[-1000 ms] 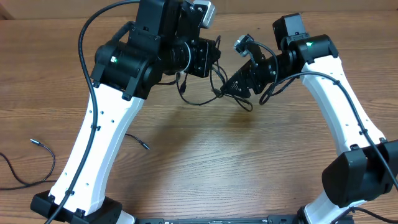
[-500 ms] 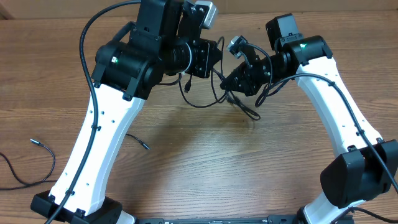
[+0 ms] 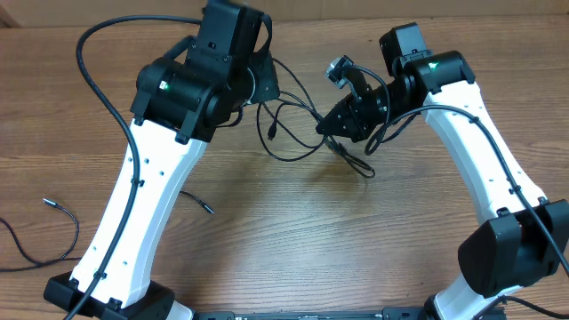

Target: Untangle cables

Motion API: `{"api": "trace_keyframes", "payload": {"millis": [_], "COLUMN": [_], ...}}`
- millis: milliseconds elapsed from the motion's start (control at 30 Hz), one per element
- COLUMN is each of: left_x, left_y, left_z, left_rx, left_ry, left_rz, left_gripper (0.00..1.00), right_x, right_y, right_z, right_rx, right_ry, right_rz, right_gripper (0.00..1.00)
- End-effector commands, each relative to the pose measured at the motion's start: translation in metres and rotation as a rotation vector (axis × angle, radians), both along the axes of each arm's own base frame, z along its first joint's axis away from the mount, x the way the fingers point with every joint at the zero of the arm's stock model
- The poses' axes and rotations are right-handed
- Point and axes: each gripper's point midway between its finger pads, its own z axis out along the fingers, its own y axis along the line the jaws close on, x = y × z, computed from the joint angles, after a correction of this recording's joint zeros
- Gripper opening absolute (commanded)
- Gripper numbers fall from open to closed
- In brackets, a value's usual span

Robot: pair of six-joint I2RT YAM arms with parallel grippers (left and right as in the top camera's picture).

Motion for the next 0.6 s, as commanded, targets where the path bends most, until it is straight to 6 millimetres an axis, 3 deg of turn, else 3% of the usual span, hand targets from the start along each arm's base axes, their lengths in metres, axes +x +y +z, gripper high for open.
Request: {"api": "trace_keyframes", "payload": {"millis": [0,567], "left_x": [0.006,-0.001], "left_y": [0.029,0.051], "left_z": [0.002,-0.012], "left_rx": [0.036,0.107], "left_ry": [-0.008,0.054], "left_rz": [0.120,0.163], "left_gripper": [0.04,0.04], "right_x": [-0.006,-0.036], "right_y": [0.002,-0.013], "right_z": [0.032,0.112], "right_rx": [0.046,0.206], "right_ry": [-0.077,-0.236], "right_rz": [0.013,0.009], "right_gripper": [0.04,0.05]}}
